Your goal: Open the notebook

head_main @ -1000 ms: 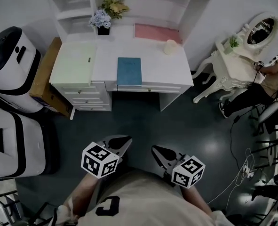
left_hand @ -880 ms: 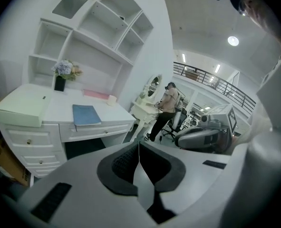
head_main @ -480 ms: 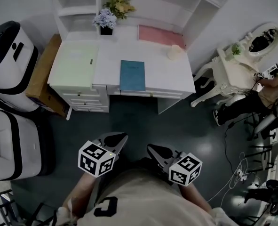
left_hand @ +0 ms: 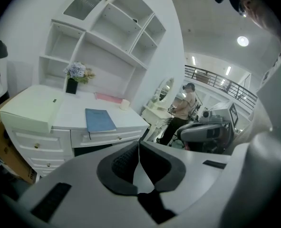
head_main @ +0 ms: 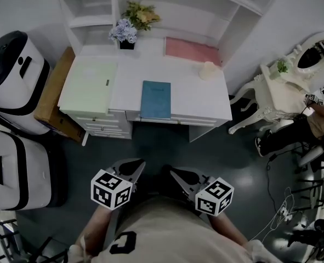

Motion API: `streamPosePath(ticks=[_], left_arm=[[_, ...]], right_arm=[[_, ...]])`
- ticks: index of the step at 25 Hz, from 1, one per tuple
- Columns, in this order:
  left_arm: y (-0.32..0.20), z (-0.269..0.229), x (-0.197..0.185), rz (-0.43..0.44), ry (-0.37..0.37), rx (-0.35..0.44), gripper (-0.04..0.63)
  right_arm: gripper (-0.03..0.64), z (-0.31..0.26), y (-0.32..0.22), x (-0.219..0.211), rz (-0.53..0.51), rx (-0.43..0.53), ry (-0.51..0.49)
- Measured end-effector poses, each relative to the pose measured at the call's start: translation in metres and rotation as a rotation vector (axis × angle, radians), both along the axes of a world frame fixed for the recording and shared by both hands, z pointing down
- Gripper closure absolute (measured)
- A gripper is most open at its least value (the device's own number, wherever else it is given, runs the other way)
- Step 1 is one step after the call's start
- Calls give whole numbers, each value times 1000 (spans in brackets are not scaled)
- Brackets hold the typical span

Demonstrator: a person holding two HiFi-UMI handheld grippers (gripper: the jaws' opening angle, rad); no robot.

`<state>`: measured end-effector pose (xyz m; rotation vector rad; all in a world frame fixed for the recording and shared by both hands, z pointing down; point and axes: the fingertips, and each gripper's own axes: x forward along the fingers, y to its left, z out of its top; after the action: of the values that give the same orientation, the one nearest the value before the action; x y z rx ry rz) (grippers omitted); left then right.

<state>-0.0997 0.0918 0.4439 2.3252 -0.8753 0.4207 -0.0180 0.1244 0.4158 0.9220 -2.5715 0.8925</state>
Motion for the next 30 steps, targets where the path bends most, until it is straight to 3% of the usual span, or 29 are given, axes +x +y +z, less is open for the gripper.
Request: streamPosePath(ticks=[10, 19, 27, 30], left_arm=[[-60, 4, 45, -44, -79, -27, 577], [-104, 21, 86, -77, -226, -35, 575], [-152, 30, 111, -130, -307, -43, 572], [-175, 37, 118, -128, -353, -47, 458]], right_arm=[[603, 0, -64, 50, -20, -55, -101], [603, 5, -108, 99, -41, -91, -167], [604, 9, -143, 132, -68, -117, -224], [604, 10, -152, 139, -82, -117, -233]])
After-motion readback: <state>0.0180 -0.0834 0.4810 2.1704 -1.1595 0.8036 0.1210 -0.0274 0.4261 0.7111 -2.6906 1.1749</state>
